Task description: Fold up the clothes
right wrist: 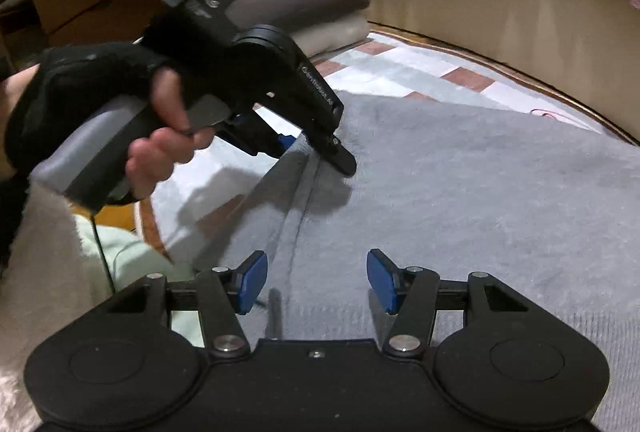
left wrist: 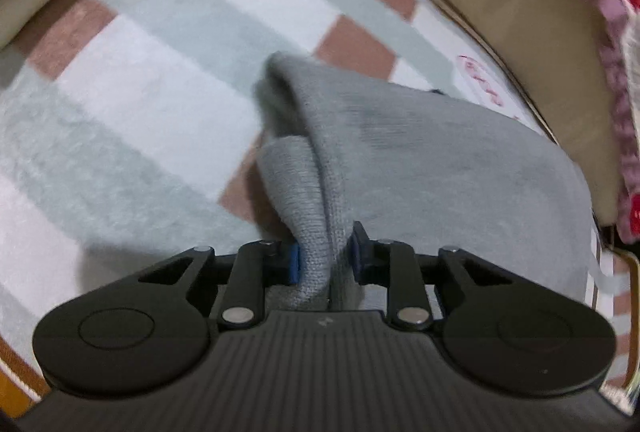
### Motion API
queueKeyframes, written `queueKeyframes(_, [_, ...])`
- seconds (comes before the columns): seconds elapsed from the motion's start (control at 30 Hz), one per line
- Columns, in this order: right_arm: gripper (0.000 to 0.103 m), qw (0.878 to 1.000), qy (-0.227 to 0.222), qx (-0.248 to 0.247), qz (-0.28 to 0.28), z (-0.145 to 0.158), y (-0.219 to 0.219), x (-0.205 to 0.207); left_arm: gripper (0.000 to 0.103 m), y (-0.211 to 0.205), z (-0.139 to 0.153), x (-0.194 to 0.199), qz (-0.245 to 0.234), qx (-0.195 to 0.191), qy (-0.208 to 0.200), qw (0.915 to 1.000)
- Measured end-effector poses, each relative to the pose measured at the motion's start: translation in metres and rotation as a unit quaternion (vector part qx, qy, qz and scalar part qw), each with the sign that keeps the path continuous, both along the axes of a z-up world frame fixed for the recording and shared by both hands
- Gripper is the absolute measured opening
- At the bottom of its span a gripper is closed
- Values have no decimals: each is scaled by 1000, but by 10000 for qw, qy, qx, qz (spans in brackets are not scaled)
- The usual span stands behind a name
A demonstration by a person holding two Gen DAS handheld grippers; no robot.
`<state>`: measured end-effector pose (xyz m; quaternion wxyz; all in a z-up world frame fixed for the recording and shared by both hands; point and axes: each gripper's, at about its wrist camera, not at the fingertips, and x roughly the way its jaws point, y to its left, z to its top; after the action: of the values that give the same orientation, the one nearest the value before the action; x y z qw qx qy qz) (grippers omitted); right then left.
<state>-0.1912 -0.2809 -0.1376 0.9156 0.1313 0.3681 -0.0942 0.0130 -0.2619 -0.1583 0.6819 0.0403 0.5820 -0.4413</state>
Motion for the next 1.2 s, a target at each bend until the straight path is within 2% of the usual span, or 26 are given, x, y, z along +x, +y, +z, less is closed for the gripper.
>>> queueKeyframes(0.17, [61, 9974, -206, -651, 222, 5, 20, -21, 20, -1, 19, -14, -231, -606, 275, 9975])
queueKeyframes(0.23, [61, 9977, -346, -578, -36, 8, 21, -32, 20, -4, 23, -19, -320, -733, 379, 9961])
queueKeyframes(0.37, [65, 9990, -147, -412, -123, 9, 15, -22, 19, -10, 19, -24, -359, -925, 886, 9911])
queueKeyframes(0.4, [65, 9994, -165, -223, -183, 11, 11, -20, 20, -11, 19, -24, -360, -972, 1013, 9894])
queueKeyframes(0.5, [67, 9945, -383, 791, -568, 16, -8, -15, 20, -12, 19, -26, -416, -1090, 1227, 9856])
queueKeyframes(0.53, [67, 9876, -451, 1230, -868, 15, -18, -14, 20, -11, 20, -27, -423, -1115, 1262, 9848])
queueKeyframes(0.6, [67, 9710, -545, 1789, -1491, 13, -34, -12, 19, -9, 22, -26, -433, -1142, 1291, 9841])
queueKeyframes(0.63, [67, 9685, -537, 1815, -1617, 12, -37, -9, 19, -8, 23, -26, -427, -1154, 1303, 9838])
queueKeyframes(0.83, [68, 9778, -296, 1171, -1711, 5, -36, 23, 19, -9, 23, -25, -510, -1156, 1265, 9839])
queueKeyframes(0.97, [67, 9775, -270, 1308, -1634, -9, -50, 32, 19, -6, 24, -25, -511, -1156, 1209, 9846])
queueKeyframes(1.0, [64, 9783, -307, 1307, -1579, -11, -54, 31, 19, -5, 23, -25, -500, -1151, 1205, 9847])
queueKeyframes(1.03, [44, 9790, -344, 1306, -1525, -12, -59, 29, 19, -4, 23, -25, -492, -1154, 1197, 9848])
queueKeyframes(1.07, [36, 9809, -350, 1264, -1436, -10, -62, 27, 19, -4, 23, -25, -500, -1182, 1184, 9846])
queueKeyframes(1.2, [32, 9878, -274, 1135, -1032, 8, -78, 13, 19, -6, 35, -34, -664, -1583, 1030, 9798])
